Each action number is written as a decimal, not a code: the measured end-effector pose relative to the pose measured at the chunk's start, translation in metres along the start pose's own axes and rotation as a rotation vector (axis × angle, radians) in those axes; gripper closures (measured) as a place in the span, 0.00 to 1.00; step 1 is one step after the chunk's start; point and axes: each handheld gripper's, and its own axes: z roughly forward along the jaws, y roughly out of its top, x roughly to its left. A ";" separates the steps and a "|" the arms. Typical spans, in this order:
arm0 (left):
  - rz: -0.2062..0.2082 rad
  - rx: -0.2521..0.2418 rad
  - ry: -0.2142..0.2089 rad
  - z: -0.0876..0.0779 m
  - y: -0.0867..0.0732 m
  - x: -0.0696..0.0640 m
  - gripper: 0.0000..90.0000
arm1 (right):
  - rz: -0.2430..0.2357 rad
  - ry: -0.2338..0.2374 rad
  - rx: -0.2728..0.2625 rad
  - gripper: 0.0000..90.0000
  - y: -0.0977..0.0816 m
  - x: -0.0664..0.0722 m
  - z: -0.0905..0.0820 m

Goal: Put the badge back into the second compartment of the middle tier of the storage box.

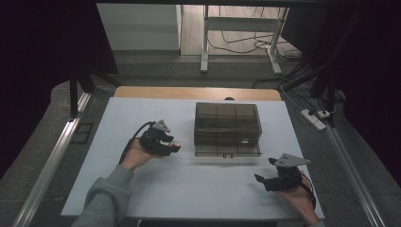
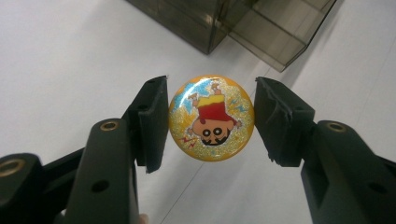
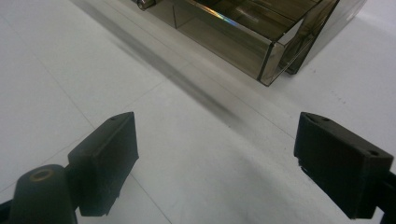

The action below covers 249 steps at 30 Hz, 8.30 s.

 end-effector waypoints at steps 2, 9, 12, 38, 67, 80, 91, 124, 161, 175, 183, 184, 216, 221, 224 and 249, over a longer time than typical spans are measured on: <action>-0.004 -0.013 -0.002 -0.003 0.000 0.001 0.52 | 0.001 0.004 -0.001 0.15 0.000 0.000 0.000; -0.004 -0.052 -0.001 -0.012 0.001 -0.002 0.52 | -0.001 -0.001 -0.003 0.15 0.000 0.000 0.000; -0.008 -0.073 0.000 -0.017 0.002 -0.002 0.52 | -0.002 -0.001 -0.004 0.15 0.000 0.000 0.000; -0.069 -0.248 -0.016 -0.045 0.002 0.002 0.52 | -0.004 -0.011 -0.011 0.15 0.000 0.001 -0.001; -0.029 -0.312 -0.045 -0.043 0.022 -0.014 0.52 | -0.005 -0.019 -0.015 0.15 0.001 0.001 -0.001; -0.009 -0.299 -0.066 -0.031 0.032 -0.020 0.52 | -0.004 -0.017 -0.016 0.15 0.001 0.001 -0.001; 0.010 -0.275 -0.088 -0.017 0.041 -0.025 0.52 | -0.005 -0.017 -0.015 0.15 0.001 0.001 -0.001; 0.083 -0.221 -0.138 0.026 0.071 -0.051 0.51 | -0.008 -0.023 -0.008 0.15 0.000 0.002 0.000; 0.139 -0.206 -0.185 0.065 0.094 -0.070 0.51 | -0.008 -0.014 0.002 0.15 -0.001 0.002 0.001; 0.158 -0.188 -0.166 0.084 0.100 -0.075 0.51 | -0.003 -0.014 0.001 0.15 -0.002 0.001 0.001; 0.180 -0.174 -0.148 0.087 0.099 -0.077 0.50 | -0.005 -0.017 -0.004 0.15 -0.002 0.002 0.001; 0.177 -0.174 -0.148 0.087 0.099 -0.077 0.50 | -0.005 -0.017 -0.004 0.15 -0.002 0.002 0.001; 0.115 -0.184 -0.114 0.044 0.068 -0.067 0.34 | -0.008 -0.019 -0.004 0.15 -0.001 0.001 -0.002; 0.100 -0.184 -0.091 0.030 0.054 -0.062 0.33 | -0.012 -0.020 -0.008 0.15 -0.001 0.001 -0.002; 0.081 -0.193 -0.075 0.020 0.046 -0.058 0.33 | -0.011 -0.019 -0.008 0.15 -0.001 0.001 -0.002; -0.064 -0.195 0.063 -0.031 -0.053 -0.037 0.31 | -0.008 -0.022 -0.009 0.15 -0.001 0.002 -0.002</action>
